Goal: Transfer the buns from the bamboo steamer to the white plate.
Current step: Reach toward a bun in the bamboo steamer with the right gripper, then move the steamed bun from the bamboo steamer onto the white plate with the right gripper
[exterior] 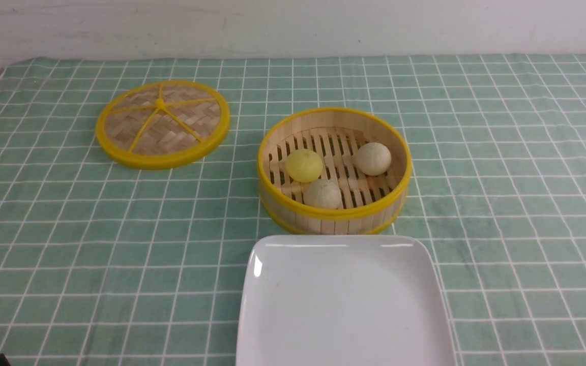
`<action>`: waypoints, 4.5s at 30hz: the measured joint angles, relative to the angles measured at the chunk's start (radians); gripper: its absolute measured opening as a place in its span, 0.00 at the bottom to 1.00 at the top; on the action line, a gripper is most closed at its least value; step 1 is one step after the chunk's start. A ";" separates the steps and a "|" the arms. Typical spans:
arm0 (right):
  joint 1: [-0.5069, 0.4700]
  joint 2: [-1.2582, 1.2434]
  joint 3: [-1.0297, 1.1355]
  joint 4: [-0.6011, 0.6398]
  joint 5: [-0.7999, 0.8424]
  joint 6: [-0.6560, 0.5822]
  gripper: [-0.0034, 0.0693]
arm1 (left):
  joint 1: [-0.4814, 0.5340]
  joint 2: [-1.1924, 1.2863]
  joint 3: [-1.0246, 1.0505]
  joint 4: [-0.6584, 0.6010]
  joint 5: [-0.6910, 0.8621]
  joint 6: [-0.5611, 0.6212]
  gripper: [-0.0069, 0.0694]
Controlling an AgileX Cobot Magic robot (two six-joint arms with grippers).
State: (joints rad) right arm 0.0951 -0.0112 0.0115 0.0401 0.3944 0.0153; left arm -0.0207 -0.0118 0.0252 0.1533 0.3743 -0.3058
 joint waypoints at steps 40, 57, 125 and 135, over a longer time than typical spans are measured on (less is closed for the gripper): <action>0.000 0.303 -0.360 0.432 0.093 0.063 0.05 | 0.002 0.135 -0.298 -0.682 0.165 -0.106 0.09; 0.152 1.316 -0.857 0.896 0.643 -0.538 0.06 | 0.002 0.829 -0.489 -0.673 0.580 0.290 0.09; 0.298 1.424 -1.040 0.683 0.420 -0.452 0.08 | 0.003 0.852 -0.490 -0.671 0.455 0.312 0.19; 0.298 1.611 -1.014 0.793 0.369 -0.679 0.09 | 0.003 0.852 -0.490 -0.671 0.434 0.312 0.21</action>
State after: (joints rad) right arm 0.3927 1.5994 -1.0020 0.8333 0.7631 -0.6635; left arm -0.0176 0.8400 -0.4643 -0.5181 0.8082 0.0063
